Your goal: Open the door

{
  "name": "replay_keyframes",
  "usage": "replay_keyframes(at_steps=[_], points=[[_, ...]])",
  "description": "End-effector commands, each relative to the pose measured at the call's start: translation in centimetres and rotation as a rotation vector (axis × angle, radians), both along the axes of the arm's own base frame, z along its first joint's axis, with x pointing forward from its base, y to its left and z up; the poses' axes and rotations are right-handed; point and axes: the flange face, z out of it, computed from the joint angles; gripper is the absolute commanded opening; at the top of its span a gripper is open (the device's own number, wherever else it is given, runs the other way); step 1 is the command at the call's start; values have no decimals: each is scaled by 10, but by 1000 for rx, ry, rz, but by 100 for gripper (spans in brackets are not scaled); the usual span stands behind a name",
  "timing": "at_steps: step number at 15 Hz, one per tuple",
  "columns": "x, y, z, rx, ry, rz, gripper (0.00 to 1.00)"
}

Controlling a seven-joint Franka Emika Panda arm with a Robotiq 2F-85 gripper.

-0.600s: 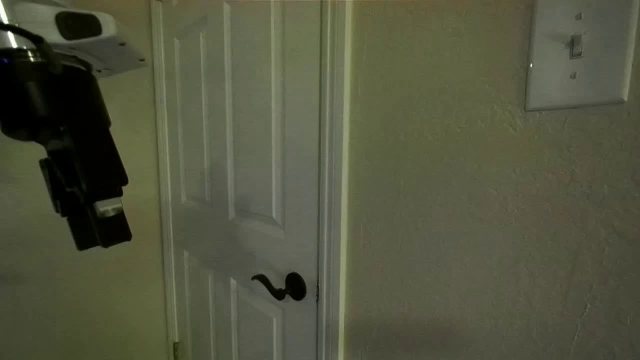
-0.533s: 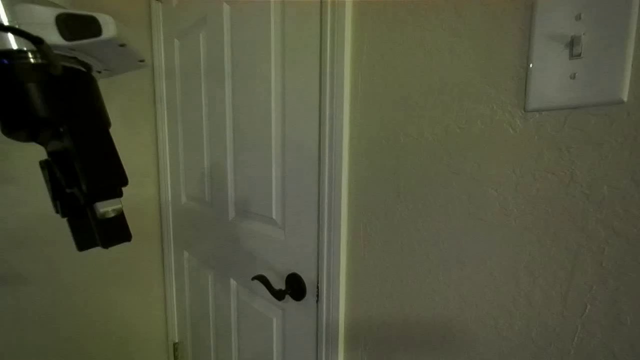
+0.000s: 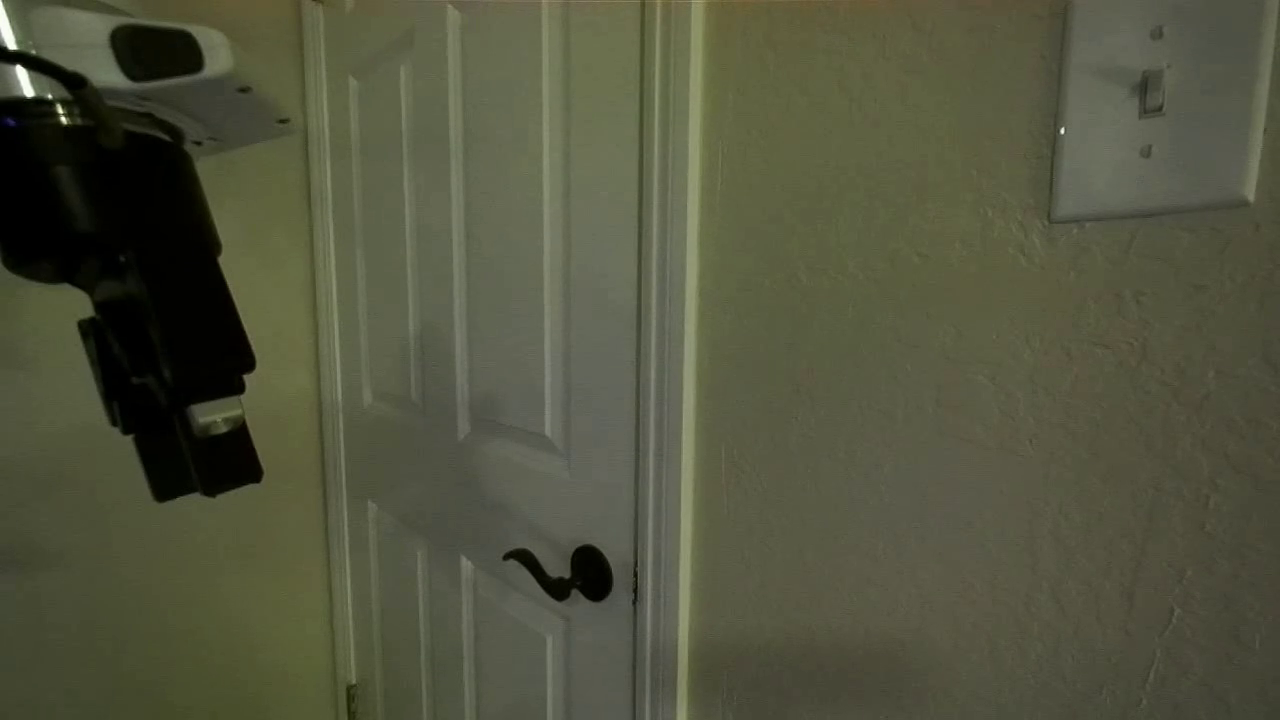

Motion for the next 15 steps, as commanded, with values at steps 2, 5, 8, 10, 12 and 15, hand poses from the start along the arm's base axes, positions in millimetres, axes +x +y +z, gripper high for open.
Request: replay_keyframes(at_steps=[2,5,8,10,12,15], points=[[14,14,-18,71,35,-63,100],[39,23,-35,149,45,-173,100],[72,25,-44,204,10,-329,100],[95,25,-47,228,-31,-423,100],[118,29,-46,246,-74,-498,100],[116,28,-48,246,-56,-472,100]])
